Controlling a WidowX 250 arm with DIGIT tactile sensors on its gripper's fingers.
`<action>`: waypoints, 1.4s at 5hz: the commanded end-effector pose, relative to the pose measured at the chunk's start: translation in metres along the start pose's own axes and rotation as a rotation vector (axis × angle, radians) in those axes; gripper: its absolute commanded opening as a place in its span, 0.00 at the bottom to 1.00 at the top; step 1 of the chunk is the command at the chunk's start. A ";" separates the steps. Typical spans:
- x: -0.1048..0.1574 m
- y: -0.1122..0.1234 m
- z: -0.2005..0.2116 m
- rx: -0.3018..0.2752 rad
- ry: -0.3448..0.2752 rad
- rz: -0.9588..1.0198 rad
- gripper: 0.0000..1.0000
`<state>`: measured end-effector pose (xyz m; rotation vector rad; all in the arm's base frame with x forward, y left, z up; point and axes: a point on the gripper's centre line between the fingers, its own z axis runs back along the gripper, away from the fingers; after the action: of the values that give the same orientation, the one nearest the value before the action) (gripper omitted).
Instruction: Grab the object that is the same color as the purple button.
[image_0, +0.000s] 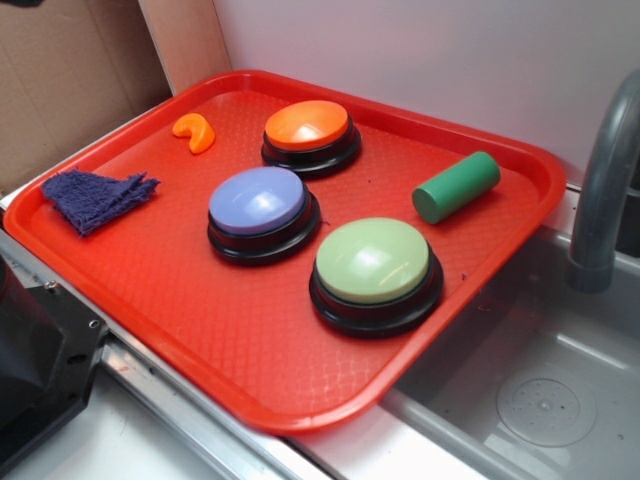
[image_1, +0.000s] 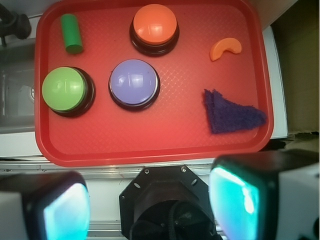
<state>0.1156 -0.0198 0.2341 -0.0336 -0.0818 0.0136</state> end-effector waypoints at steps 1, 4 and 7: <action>0.000 0.000 0.000 0.000 0.000 0.000 1.00; 0.034 0.109 -0.058 0.096 -0.031 0.637 1.00; 0.023 0.138 -0.115 0.191 -0.079 1.237 1.00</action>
<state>0.1549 0.1163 0.1107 0.1114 -0.0918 1.2552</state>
